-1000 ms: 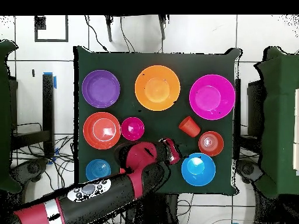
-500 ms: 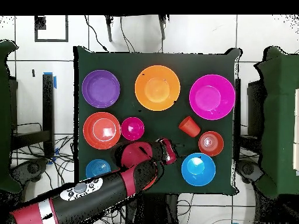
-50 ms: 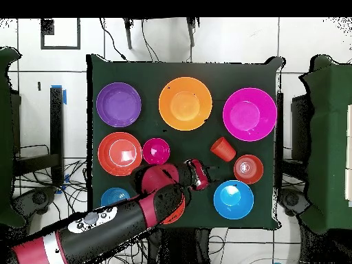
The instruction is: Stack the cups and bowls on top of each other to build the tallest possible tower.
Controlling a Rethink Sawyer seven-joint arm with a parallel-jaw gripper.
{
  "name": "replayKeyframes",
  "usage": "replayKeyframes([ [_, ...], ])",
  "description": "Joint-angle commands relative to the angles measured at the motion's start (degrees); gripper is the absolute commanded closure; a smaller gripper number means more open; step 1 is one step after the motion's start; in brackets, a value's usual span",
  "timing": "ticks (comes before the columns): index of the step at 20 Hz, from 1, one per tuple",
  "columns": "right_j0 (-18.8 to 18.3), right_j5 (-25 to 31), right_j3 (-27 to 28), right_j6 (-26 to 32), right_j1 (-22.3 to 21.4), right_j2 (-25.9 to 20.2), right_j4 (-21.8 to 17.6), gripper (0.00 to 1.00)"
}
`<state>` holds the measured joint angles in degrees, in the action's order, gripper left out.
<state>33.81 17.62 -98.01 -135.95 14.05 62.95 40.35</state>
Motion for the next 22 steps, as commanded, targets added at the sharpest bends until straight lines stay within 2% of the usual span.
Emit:
replayKeyframes([
  [1, -1.0, 2.3, 9.4, -12.5, 2.7, -5.2, 1.7, 0.00],
  [13, -1.5, 0.6, 11.5, -14.8, 5.4, -5.2, 3.6, 0.00],
  [22, -2.7, -0.9, 13.5, -12.7, 7.4, -4.6, 3.1, 0.00],
])
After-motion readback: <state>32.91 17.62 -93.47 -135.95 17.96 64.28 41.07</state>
